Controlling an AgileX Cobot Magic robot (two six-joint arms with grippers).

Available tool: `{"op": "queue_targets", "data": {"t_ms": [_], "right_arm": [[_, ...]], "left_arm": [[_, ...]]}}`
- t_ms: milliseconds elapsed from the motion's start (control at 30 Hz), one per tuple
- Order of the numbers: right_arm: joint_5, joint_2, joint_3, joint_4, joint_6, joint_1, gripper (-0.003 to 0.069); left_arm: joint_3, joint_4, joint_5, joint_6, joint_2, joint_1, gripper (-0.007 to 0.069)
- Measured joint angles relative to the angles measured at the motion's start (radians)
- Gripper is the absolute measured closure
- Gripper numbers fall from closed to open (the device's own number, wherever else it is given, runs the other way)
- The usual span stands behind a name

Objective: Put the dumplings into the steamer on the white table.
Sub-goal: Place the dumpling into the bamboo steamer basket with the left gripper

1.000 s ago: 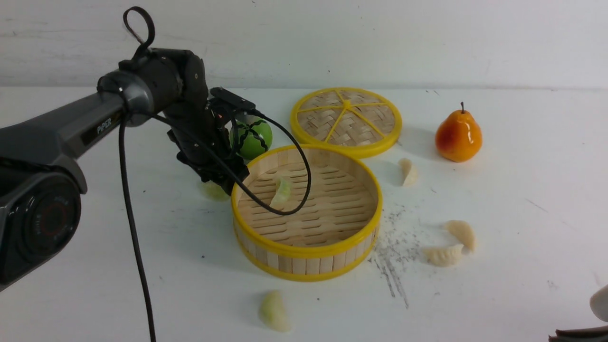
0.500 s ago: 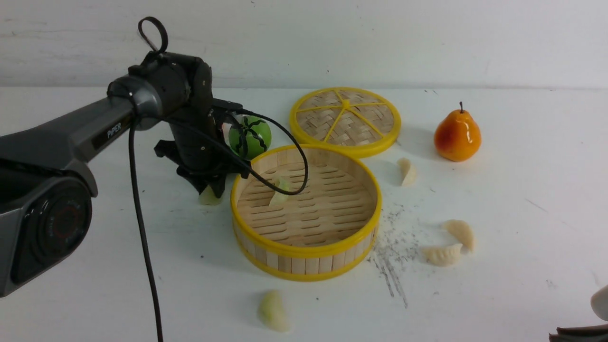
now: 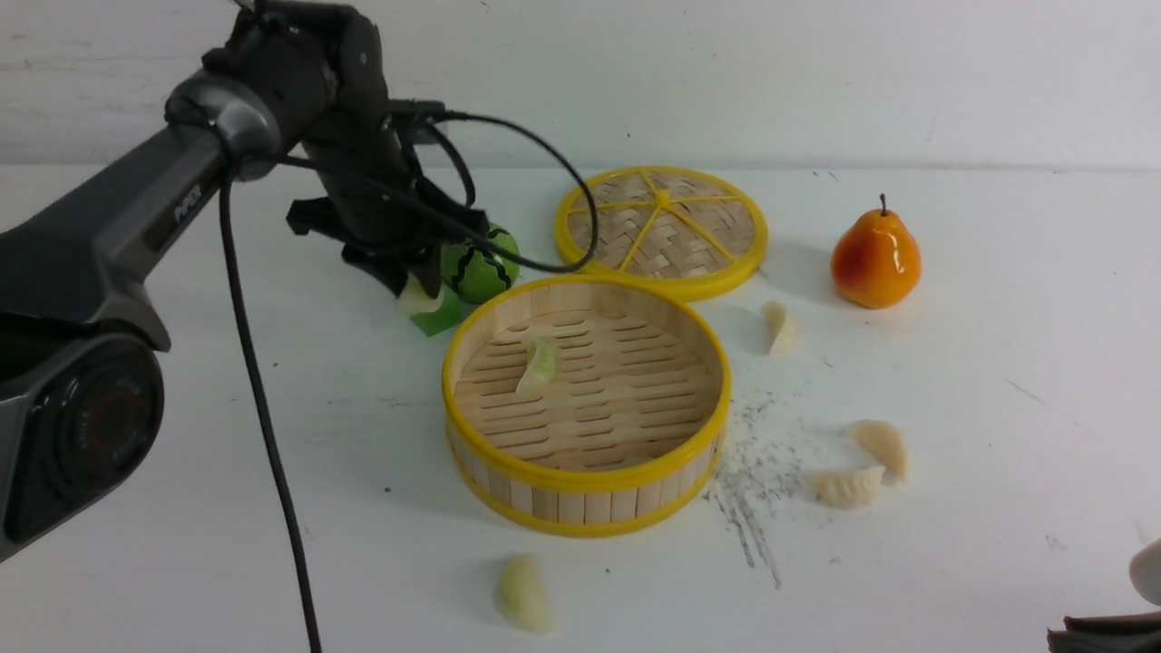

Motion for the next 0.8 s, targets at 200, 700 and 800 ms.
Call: {"op": "queue_targets", "data": {"t_ms": [200,700,800], "right_arm": [[-0.018,0.0,0.0,0.008,0.0,0.0,0.0564],[-0.022,0.0,0.0,0.025,0.0,0.0,0.055],[-0.022,0.0,0.0,0.028,0.0,0.0,0.0547]], "left_arm": [[-0.017,-0.187,0.004,-0.045,-0.049,-0.115,0.0442],[-0.017,0.033,-0.105,-0.3,0.088,-0.245,0.0466],[-0.017,0.034,-0.094,-0.294,0.087,-0.245,0.0391]]}}
